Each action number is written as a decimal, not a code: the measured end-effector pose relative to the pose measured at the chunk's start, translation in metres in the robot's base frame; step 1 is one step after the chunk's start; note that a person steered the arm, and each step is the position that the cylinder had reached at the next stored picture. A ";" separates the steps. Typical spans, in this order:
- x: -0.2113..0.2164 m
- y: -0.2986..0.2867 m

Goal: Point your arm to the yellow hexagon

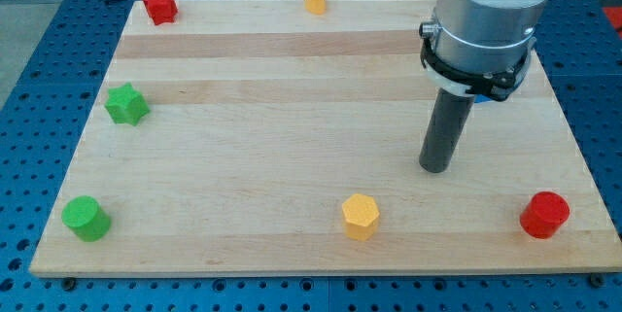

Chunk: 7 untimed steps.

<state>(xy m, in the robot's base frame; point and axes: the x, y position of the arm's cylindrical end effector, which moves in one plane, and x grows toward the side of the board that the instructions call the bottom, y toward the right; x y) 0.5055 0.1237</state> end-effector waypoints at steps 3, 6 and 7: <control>-0.023 -0.006; -0.089 -0.073; -0.089 -0.076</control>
<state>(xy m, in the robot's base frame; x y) 0.4168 0.0476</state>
